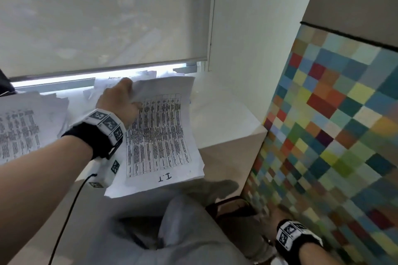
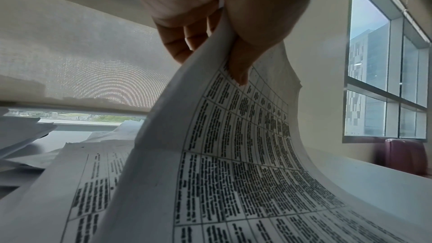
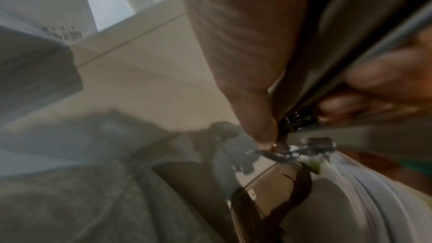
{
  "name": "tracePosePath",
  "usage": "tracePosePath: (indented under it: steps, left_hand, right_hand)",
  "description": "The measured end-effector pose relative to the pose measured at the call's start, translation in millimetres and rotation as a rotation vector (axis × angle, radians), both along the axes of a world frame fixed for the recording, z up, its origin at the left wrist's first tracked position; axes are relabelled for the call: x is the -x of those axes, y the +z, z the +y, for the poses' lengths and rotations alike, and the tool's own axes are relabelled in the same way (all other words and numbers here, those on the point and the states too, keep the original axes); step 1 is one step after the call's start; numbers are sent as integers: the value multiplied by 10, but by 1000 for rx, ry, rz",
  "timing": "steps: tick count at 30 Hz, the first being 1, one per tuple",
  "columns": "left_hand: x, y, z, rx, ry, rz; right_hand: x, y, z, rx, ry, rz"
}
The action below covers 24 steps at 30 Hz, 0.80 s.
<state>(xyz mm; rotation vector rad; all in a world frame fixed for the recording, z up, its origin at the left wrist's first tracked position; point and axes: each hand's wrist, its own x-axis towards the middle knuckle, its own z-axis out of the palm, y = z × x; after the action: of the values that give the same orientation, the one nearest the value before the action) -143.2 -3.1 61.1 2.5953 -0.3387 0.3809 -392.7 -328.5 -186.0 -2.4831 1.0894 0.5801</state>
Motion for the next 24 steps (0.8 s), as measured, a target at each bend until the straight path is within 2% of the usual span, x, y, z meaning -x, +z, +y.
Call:
tracePosePath:
  steps: [2,3,4,8,12,14,17,20,24]
  left_hand:
    - [0,3,-15,-3,2,-13]
    - [-2,1,-21,-7,7,-14]
    - [-3,0,-26,-10,12,-13]
    - [-25,-9,-36,-15,29,-2]
    - [-81,-9,-21,-28,51,12]
    - [-119,0,24,-27,72,40]
    - [-190,18,157,-16,114,64]
    - [-245,46,330,13,150,72]
    - [-243,59,556,76,188,107]
  right_hand:
    - [17,-373,-316,49,185,95]
    - [45,-560,-469,39,237,68]
    - [30,-564,-502,-11,213,96]
    - [-144,307,-103,-75,114,77]
    - [-534,1031,32,-189,22,-279]
    - [-746,1378,101,-258,41,-481]
    - [-1079,1829,180,-290,101,-646]
    - [-1464,1929,219,-231,132,-634]
    - [-1896,1844,316,-87,158,-545]
